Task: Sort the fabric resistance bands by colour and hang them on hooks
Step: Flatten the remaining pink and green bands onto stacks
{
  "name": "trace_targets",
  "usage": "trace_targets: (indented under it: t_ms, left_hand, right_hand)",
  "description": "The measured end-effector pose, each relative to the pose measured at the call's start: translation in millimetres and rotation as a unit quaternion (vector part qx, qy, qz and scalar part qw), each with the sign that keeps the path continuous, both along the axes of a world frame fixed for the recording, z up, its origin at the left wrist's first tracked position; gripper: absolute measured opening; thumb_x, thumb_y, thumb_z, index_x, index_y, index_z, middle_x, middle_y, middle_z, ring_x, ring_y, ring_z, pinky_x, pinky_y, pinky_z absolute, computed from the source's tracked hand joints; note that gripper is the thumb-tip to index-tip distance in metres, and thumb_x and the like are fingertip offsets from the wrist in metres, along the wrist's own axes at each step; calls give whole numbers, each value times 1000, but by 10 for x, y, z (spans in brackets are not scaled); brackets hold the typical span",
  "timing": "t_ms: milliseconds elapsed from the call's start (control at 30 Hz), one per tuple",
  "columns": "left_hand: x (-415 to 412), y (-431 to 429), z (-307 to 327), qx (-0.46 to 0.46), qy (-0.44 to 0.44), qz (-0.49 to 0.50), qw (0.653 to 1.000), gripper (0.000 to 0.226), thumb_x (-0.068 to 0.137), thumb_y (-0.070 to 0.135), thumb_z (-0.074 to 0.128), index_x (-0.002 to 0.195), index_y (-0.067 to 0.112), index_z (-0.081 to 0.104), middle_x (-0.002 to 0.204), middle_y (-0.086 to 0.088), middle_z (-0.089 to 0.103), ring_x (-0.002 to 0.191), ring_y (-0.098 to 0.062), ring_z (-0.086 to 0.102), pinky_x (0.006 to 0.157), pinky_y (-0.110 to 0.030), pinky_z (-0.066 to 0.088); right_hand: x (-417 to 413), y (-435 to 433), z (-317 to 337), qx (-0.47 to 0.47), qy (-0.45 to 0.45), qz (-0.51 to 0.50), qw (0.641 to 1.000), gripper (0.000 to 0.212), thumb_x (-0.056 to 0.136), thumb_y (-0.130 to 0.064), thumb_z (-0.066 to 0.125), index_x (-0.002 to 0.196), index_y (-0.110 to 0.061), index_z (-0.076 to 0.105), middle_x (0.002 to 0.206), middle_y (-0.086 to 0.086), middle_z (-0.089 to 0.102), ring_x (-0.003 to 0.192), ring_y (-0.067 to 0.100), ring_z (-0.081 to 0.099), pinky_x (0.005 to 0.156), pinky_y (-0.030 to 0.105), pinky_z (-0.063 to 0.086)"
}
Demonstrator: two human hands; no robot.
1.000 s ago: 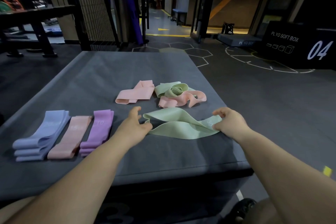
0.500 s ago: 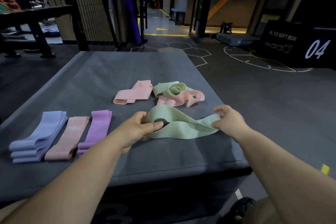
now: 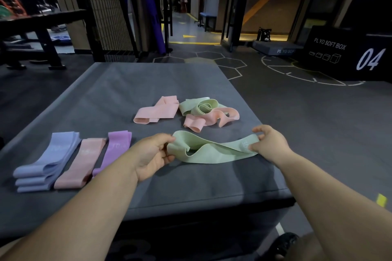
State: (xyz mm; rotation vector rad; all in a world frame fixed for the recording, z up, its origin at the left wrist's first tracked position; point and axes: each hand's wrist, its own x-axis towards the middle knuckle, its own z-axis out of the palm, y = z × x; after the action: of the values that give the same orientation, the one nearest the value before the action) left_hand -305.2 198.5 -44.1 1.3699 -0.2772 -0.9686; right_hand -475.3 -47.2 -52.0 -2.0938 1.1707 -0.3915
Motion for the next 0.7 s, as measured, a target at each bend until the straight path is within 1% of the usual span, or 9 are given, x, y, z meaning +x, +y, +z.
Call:
trace_targets:
  t_ms: [67,133,267,367,433,467,567,633,700]
  left_hand:
    - [11,5,-5,0,-11,16,1000,15,95,3,45,93,10,58,83,-7,64,73,-15,61,64,-23,49]
    - [6,6,-13,11,-45,25,999,17,95,-3,45,90,9,57,84,-10,65,76,-18,62,66,-25,50]
    - [22,4,-58,53,-130,52,989,14,94,-2,53,88,9,57,86,-11,67,75,-19,64,61,-23,54]
    - [83,-2,-127,108,-218,87,966,13,92,3,60,85,15,60,94,-11,68,79,-22,66,69,-34,58]
    - [95,3,-147,164,-289,102,938,16,90,8,60,81,21,59,84,-6,71,75,-22,69,74,-40,59]
    - [92,4,-151,186,-315,105,925,16,90,11,59,80,23,57,76,-4,70,69,-21,69,72,-39,60]
    - [70,3,-141,232,-356,103,899,13,92,21,54,81,27,52,60,0,69,50,-14,63,58,-29,53]
    - [57,-2,-141,235,-352,98,901,12,93,23,54,81,27,51,59,0,69,48,-12,63,54,-30,53]
    - [56,-2,-154,234,-341,96,905,12,92,24,56,82,28,52,60,-1,69,52,-13,65,60,-35,58]
  right_hand:
    - [-2,-9,-3,2,-1,-5,1000,51,78,-6,74,125,-20,57,94,-2,54,86,19,54,67,25,38]
    - [-7,-19,-4,-1,-8,-8,1000,50,79,-6,73,124,-21,57,89,-4,52,83,18,53,61,24,38]
    - [-12,-43,-6,3,-28,-20,999,49,79,-4,69,123,-23,58,89,-4,52,73,15,53,55,21,39]
    - [-11,-51,-10,3,-34,-24,999,44,80,-4,67,119,-24,59,86,-5,53,68,14,53,54,23,39]
    - [-12,-52,-17,-6,-31,-24,999,40,81,-3,64,115,-24,60,81,-7,52,67,15,53,54,24,40]
    - [-13,-55,-20,-11,-29,-25,999,39,81,-3,62,114,-24,61,81,-7,52,68,16,53,55,24,41]
    - [-19,-63,-21,-15,-27,-25,999,36,82,-2,58,110,-25,60,80,-2,55,68,20,53,58,28,43]
    - [-24,-73,-21,-13,-32,-19,999,40,82,-2,56,112,-28,56,85,4,61,70,23,55,61,30,45]
    - [-25,-88,-30,-11,-34,-13,999,43,83,-1,54,115,-29,49,91,8,65,73,24,58,63,32,46]
